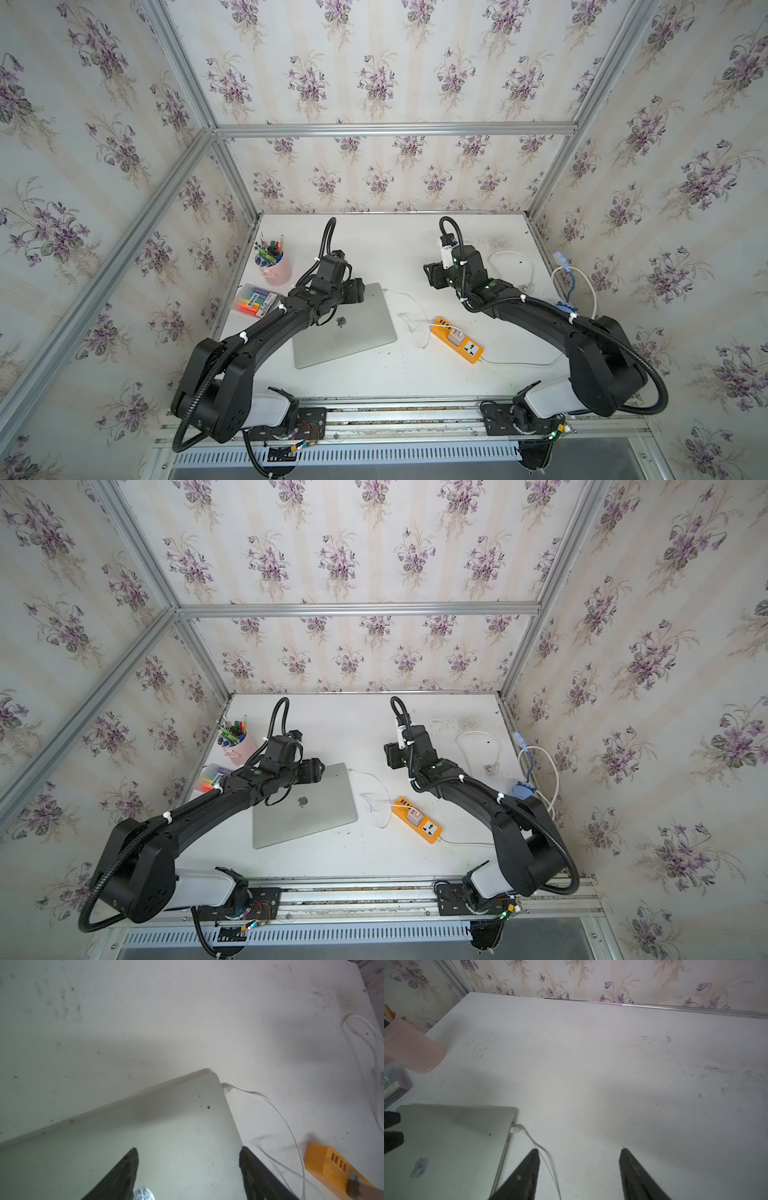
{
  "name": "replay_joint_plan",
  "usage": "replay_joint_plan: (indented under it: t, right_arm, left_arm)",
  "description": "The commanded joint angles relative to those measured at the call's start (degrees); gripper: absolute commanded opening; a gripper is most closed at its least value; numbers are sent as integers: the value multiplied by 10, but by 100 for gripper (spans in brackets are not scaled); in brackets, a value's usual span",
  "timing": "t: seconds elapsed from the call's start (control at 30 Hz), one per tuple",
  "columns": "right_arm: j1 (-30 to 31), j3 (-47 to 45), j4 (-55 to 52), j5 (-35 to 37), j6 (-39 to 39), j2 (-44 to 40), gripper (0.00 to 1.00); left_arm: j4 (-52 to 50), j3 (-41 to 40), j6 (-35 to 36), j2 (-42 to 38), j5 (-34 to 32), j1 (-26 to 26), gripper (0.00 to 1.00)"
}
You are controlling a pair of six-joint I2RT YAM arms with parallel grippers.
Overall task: Unplug the laptop charger
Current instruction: Remove the charging cable from the laptop.
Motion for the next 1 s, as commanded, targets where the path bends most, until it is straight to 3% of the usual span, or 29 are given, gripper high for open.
replay_joint_plan:
  t: [0.0, 0.2, 0.3, 0.37, 0.47, 0.53, 0.67, 0.97]
  right_arm:
    - [36, 53, -22, -42, -53, 61, 52]
    - [59, 163, -84, -55, -265, 157, 52]
    - [36, 198, -99, -121, -350, 166, 52]
    - [17, 221, -138, -206, -435, 168, 49]
    - [20, 185, -113, -252, -568, 151, 49]
    - [20, 171, -93, -260, -605, 148, 49]
    - [23, 215, -163, -233, -668, 190, 48]
    - [38, 268, -211, -218, -728, 250, 46]
  left_arm:
    - [-2, 5, -44, 12, 61, 1, 76]
    - [13, 4, -104, 43, 170, 47, 77]
    - [29, -10, -125, 37, 172, 55, 77]
    - [21, -9, -124, 39, 166, 57, 77]
    - [27, -19, -127, 38, 153, 59, 77]
    - [41, -33, -134, 34, 145, 59, 78]
    - [59, -51, -141, 33, 127, 59, 79]
    - [95, -77, -152, 40, 131, 60, 81]
